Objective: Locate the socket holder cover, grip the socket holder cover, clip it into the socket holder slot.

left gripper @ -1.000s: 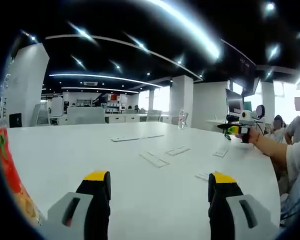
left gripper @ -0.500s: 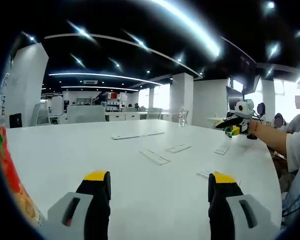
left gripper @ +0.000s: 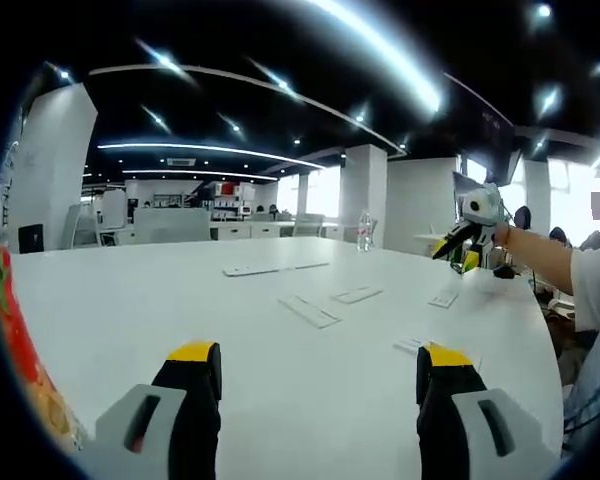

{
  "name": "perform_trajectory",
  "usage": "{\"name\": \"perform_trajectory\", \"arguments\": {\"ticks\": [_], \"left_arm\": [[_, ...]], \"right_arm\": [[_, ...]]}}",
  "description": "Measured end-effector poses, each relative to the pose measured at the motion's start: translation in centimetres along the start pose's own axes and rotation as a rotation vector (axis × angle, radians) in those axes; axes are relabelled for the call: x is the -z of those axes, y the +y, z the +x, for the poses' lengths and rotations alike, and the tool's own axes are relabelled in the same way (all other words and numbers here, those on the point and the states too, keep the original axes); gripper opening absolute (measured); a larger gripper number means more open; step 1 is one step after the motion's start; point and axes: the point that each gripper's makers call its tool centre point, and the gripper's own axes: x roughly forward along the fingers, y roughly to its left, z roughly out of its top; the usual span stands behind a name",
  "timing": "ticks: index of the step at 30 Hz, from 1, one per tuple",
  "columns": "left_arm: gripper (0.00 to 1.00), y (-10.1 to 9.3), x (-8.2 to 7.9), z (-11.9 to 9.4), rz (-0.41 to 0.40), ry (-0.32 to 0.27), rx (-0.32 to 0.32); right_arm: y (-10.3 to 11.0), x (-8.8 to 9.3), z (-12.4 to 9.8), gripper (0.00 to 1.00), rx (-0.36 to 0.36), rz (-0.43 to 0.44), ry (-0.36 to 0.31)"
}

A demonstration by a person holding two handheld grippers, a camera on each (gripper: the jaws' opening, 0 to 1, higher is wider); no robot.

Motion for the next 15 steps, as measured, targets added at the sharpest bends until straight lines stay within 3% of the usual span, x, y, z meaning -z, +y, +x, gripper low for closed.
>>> {"name": "perform_trajectory", "arguments": {"ticks": [9,15], "left_arm": [[0.8,0.2,0.0,-0.1,-0.002,-0.002,-0.005],[0.8,0.2,-0.1,-0.2,-0.004,-0.006,-0.004]], "right_arm": [[0.4,0.8,0.7,0.43,-0.091,-0.038,0.206],[1.0,2.3,1.4,0.41,-0.15,-0.063,0.371]]}}
